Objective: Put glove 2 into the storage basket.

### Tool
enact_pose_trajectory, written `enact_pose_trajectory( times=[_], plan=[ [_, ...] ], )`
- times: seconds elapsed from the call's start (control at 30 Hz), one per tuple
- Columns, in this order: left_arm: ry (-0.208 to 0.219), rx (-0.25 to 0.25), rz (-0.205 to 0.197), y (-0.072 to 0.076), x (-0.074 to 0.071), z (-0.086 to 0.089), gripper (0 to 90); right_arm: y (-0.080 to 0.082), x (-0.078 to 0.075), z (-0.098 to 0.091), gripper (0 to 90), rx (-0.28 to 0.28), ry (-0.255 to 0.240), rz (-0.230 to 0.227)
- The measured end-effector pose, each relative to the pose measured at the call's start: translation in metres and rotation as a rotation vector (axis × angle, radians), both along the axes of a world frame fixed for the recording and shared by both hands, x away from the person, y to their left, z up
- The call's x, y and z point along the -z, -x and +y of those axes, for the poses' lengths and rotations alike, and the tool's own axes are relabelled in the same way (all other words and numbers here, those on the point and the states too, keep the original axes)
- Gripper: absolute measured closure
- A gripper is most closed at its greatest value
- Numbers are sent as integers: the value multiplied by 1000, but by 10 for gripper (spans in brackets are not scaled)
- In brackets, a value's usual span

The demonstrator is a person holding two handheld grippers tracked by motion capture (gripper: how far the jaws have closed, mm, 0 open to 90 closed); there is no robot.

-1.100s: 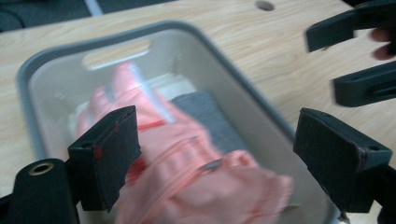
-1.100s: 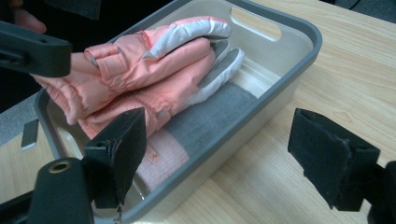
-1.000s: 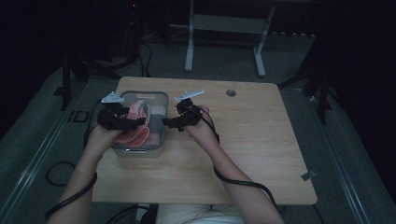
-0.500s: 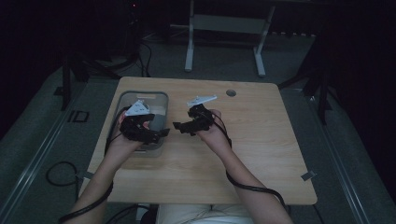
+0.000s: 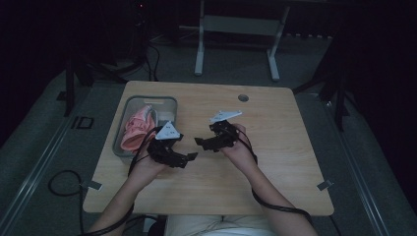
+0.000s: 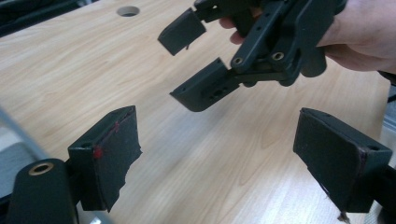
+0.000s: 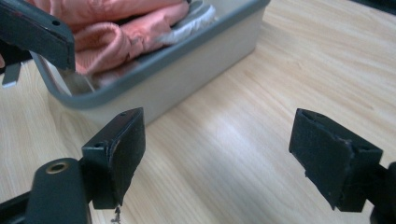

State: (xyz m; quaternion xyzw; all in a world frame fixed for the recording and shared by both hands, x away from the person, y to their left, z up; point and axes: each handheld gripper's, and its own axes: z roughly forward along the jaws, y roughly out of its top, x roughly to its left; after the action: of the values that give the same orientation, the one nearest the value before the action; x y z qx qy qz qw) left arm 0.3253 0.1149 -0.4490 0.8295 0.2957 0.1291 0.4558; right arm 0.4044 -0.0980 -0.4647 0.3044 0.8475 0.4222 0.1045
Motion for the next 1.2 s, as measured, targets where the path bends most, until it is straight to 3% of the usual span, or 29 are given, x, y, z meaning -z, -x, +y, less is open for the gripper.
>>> enact_pose_trajectory(
  times=[0.4, 0.83, 1.2],
  plan=[
    [3, 50, 1, 16, 24, -21, 140, 15, 24, -22, 174, -25, 12, -11],
    [-36, 110, 21, 25, 56, -43, 140, 30, 60, -49, 162, -17, 41, 18],
    [-66, 146, 30, 29, 79, -60, 136, 39, 76, -71, 156, 6, 62, 18]
  ],
)
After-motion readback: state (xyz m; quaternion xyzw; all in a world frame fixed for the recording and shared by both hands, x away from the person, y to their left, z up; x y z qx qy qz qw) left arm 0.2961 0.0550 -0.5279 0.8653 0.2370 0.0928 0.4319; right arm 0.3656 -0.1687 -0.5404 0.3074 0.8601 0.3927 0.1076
